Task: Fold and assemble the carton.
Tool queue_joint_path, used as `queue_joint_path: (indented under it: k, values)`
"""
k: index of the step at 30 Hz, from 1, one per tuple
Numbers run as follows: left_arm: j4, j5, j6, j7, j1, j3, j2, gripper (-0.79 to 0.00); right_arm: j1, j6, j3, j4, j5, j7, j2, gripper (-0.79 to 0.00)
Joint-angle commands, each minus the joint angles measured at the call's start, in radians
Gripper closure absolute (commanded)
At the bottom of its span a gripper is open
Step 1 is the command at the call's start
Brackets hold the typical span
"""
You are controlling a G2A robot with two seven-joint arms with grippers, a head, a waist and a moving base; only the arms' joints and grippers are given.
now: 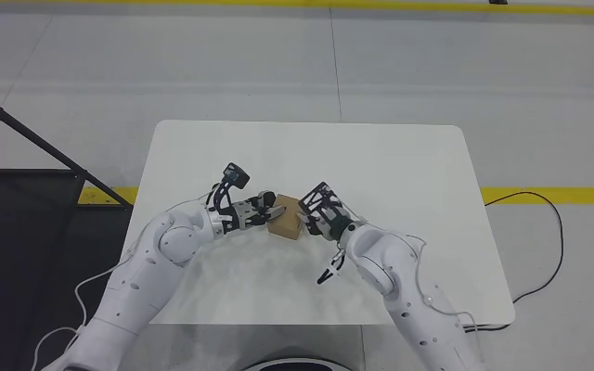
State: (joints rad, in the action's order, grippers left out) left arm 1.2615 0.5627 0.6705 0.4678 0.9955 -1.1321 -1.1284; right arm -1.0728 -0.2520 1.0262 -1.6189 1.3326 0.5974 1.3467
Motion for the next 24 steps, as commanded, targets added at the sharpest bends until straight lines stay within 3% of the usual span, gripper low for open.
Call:
queue_joint_path:
  k: [1, 6, 15, 20, 22, 24]
  values:
    - [0.001, 0.001, 0.001, -0.002, 0.001, -0.001, 0.001, -0.329, 0.008, -0.003, -0.004, 0.012, -0.004, 0.008, 0.001, -0.517]
    - [0.003, 0.001, 0.0, -0.002, 0.002, -0.001, 0.001, -0.329, 0.019, -0.003, -0.007, 0.028, -0.011, 0.013, 0.004, -0.557]
    - [0.015, 0.007, 0.01, -0.021, 0.008, -0.003, 0.003, -0.348, -0.019, -0.01, 0.035, -0.002, -0.023, -0.073, -0.004, -0.536]
    - [0.031, 0.015, 0.021, -0.04, 0.019, -0.018, 0.007, -0.369, -0.054, -0.025, 0.072, -0.019, -0.022, -0.1, -0.013, -0.563]
    - [0.039, 0.016, 0.025, -0.046, 0.025, -0.027, 0.01, -0.468, -0.074, -0.032, 0.089, -0.03, -0.017, -0.108, -0.018, -0.579]
    - [0.043, 0.011, 0.026, -0.052, 0.032, -0.036, 0.012, -0.686, -0.089, -0.036, 0.104, -0.033, -0.011, -0.096, -0.022, -0.61]
